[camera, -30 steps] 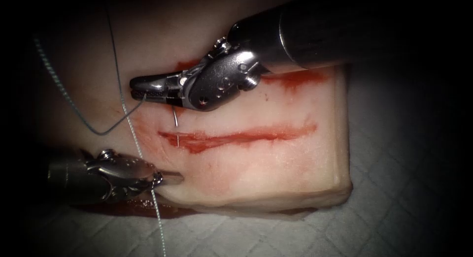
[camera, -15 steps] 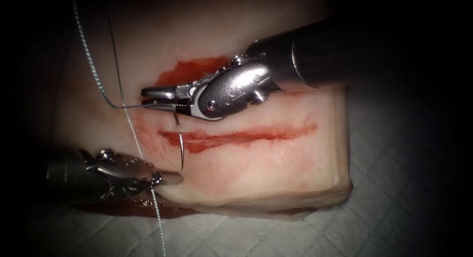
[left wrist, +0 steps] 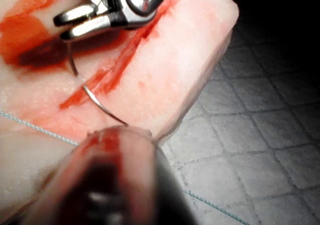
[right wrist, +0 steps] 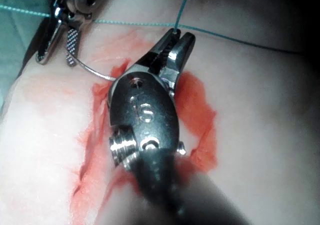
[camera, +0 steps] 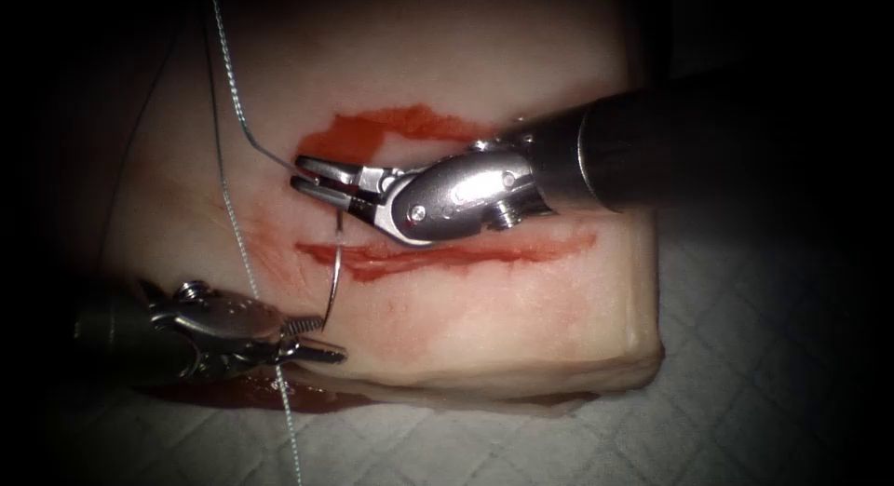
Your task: Wound Closure
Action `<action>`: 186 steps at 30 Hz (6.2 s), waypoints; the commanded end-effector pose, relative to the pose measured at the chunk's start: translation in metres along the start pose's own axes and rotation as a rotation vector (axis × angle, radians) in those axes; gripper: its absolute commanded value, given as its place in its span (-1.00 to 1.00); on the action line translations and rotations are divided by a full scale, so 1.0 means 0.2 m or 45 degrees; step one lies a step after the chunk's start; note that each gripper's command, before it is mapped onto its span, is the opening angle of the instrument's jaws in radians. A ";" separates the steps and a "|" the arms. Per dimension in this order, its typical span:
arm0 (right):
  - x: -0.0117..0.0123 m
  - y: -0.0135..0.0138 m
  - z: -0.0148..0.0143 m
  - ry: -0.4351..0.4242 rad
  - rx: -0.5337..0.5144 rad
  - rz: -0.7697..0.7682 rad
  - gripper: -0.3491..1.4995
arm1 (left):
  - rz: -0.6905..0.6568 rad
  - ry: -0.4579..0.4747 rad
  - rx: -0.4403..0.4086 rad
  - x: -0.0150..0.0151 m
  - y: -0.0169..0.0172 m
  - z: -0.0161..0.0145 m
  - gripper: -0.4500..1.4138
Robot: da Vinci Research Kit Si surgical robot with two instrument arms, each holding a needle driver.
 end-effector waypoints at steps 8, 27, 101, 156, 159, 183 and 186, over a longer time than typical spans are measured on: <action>0.008 -0.003 0.005 -0.047 0.015 0.213 -1.00 | 0.142 0.051 0.064 -0.009 0.002 -0.013 0.69; 0.018 -0.003 0.004 -0.051 0.008 0.284 -1.00 | 1.998 -0.295 0.273 -0.018 0.016 -0.024 0.12; -0.013 -0.002 0.006 -0.173 0.165 0.012 0.93 | 0.435 -0.678 0.815 -0.022 -0.007 -0.018 -1.00; -0.039 0.009 -0.023 0.002 0.560 1.298 0.31 | 1.357 -1.112 0.453 -0.043 -0.018 -0.055 -1.00; -0.039 0.006 -0.029 0.002 0.536 1.333 0.33 | 1.459 -1.106 0.423 -0.042 -0.016 -0.056 -1.00; -0.027 0.007 -0.030 0.003 0.563 1.509 0.31 | 1.729 -1.052 0.507 -0.035 -0.033 -0.047 -1.00; -0.027 0.007 -0.029 0.002 0.548 1.525 0.25 | 1.732 -1.053 0.505 -0.035 -0.033 -0.046 -1.00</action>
